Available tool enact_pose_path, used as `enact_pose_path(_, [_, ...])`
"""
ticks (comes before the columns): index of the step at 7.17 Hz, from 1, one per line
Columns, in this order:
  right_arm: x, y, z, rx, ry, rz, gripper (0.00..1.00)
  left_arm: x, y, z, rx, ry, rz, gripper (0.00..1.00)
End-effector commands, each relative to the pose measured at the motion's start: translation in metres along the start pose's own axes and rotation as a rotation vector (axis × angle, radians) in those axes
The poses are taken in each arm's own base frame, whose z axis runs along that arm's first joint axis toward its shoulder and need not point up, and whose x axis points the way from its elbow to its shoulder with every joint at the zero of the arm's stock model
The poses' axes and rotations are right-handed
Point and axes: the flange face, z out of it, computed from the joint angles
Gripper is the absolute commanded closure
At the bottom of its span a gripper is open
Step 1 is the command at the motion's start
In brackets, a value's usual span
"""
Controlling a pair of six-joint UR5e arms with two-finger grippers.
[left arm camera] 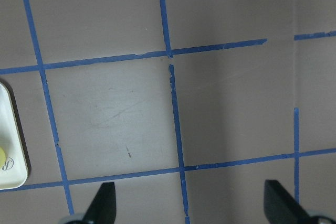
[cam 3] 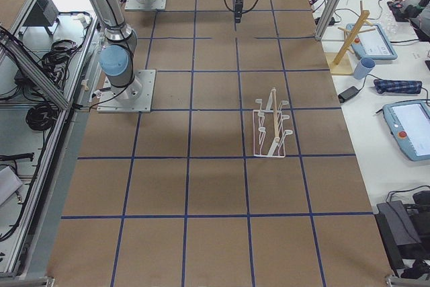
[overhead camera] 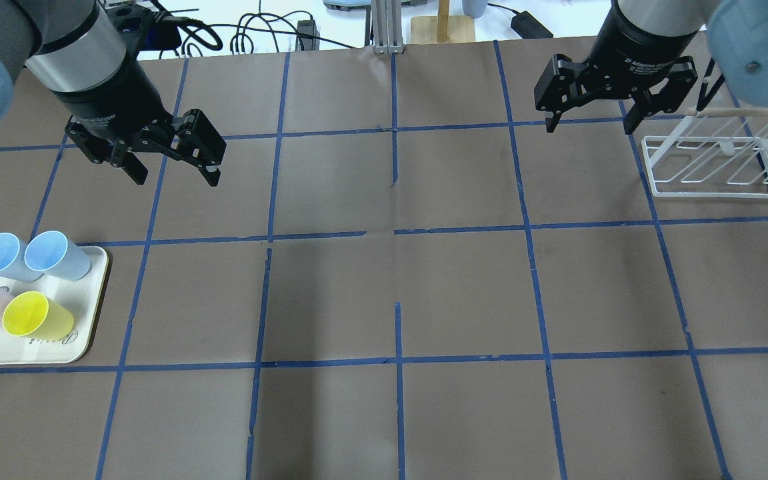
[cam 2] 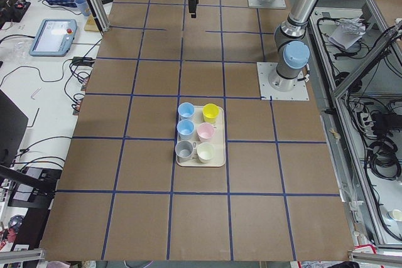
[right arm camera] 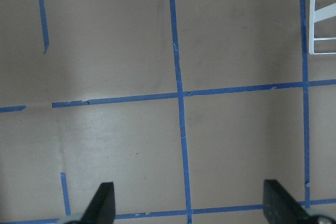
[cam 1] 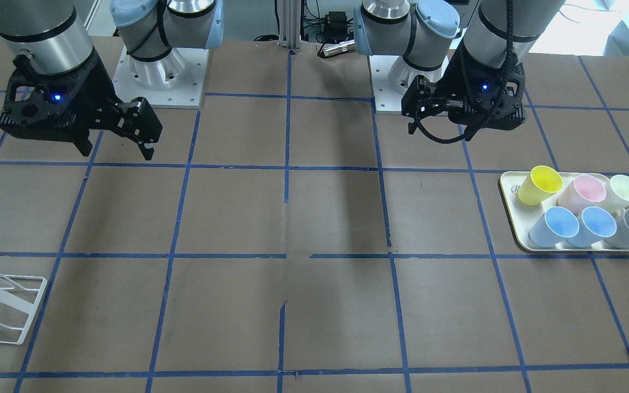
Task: Transfer IKEA cup to right arm and place on rack
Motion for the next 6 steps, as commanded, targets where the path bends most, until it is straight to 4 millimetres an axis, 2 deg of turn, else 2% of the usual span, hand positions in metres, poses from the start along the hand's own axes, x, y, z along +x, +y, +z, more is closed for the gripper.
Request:
enact_pose_path(1, [0.000, 0.000, 0.000, 0.000, 0.000, -0.001, 0.00, 0.000, 0.000, 0.000, 0.002, 0.001, 0.002, 0.00])
enact_pose_path(4, [0.000, 0.000, 0.000, 0.002, 0.000, -0.001, 0.00, -0.006, -0.003, 0.000, 0.005, 0.015, 0.006, 0.00])
enact_pose_path(6, [0.000, 0.000, 0.000, 0.000, 0.000, -0.001, 0.00, -0.032, -0.004, -0.010, 0.017, 0.004, -0.038, 0.00])
